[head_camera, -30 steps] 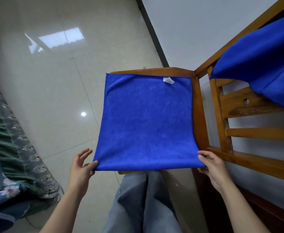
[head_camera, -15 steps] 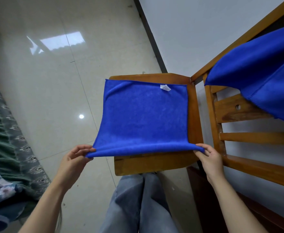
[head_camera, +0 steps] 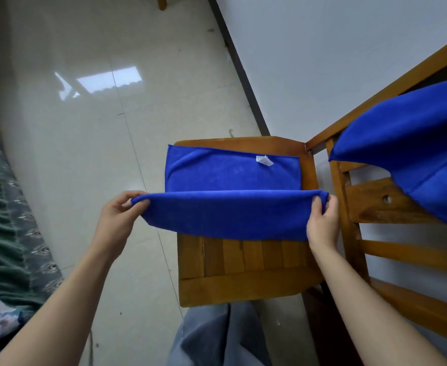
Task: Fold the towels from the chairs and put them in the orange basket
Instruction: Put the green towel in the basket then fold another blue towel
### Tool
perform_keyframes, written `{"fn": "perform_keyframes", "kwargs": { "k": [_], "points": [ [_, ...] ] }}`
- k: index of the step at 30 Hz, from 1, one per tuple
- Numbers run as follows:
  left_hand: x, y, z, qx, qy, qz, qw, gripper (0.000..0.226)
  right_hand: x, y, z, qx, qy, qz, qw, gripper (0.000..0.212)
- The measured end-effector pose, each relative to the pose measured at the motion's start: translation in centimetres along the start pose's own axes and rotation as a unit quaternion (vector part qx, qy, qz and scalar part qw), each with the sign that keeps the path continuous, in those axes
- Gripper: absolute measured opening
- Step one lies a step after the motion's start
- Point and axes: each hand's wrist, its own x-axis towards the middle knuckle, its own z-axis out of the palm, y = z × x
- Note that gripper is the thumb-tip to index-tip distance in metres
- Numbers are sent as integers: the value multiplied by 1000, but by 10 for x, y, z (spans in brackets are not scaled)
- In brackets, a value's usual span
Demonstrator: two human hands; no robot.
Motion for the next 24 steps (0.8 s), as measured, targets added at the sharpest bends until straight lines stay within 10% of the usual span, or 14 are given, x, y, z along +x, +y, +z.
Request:
{"fn": "perform_keyframes", "kwargs": {
  "k": [13,17,20,24],
  "points": [
    [127,12,68,-37,107,-38,993,23,102,-8,58,-199,25,-50,978,28],
    [144,-5,82,117,100,-18,988,51,103,-9,69,-188,69,-45,979,29],
    [118,-31,94,439,42,86,893,73,78,1,77,-232,79,-205,948,38],
    [81,-70,118,594,-59,225,770,69,34,32,91,-371,-24,-345,862,47]
  ]
}}
